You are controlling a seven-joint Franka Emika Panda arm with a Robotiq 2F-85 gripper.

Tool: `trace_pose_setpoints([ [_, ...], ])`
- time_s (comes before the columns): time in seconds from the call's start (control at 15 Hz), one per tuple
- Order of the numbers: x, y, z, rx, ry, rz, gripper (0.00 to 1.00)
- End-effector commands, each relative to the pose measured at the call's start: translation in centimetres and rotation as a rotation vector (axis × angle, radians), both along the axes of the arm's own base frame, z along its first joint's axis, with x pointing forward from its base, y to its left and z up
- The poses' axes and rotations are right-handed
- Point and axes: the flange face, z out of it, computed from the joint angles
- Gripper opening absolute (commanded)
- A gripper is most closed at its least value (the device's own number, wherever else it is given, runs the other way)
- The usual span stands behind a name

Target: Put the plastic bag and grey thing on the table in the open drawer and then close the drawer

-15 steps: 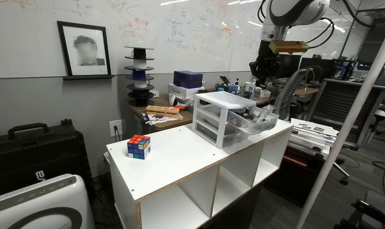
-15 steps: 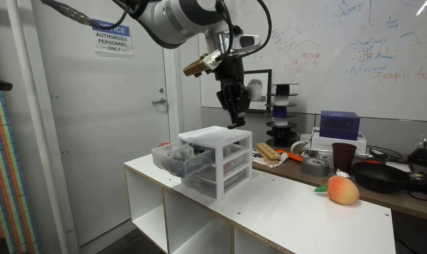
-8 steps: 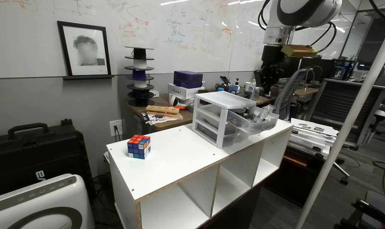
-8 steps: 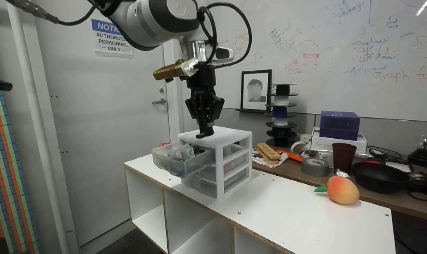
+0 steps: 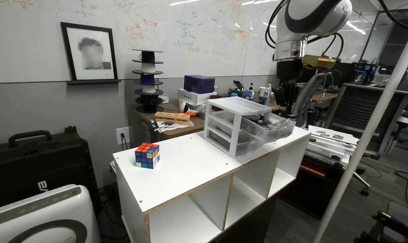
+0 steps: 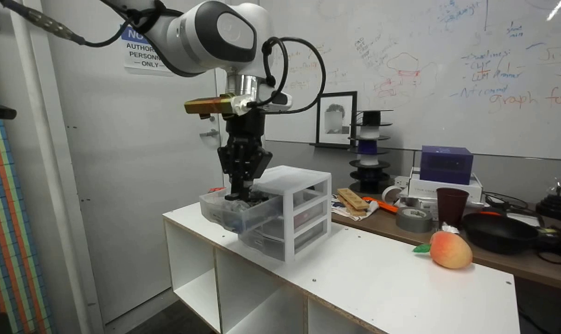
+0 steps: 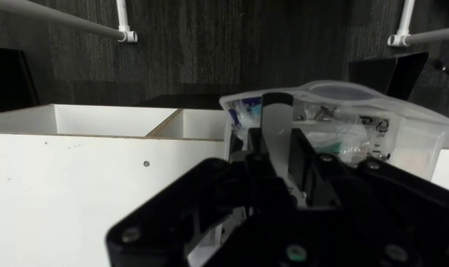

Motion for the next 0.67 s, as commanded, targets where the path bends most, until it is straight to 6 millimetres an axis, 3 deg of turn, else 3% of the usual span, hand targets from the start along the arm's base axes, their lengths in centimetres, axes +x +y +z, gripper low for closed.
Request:
trace_pose_setpoints([
  [0.0, 0.0, 1.0, 0.0, 0.009, 0.021, 0.054, 0.08],
  [0.33, 2.7, 1.4, -1.2, 0.013, -0.071, 0.033, 0.08],
  [0.6, 5.2, 2.5, -3.6, 0.062, -0.093, 0.025, 0.08],
])
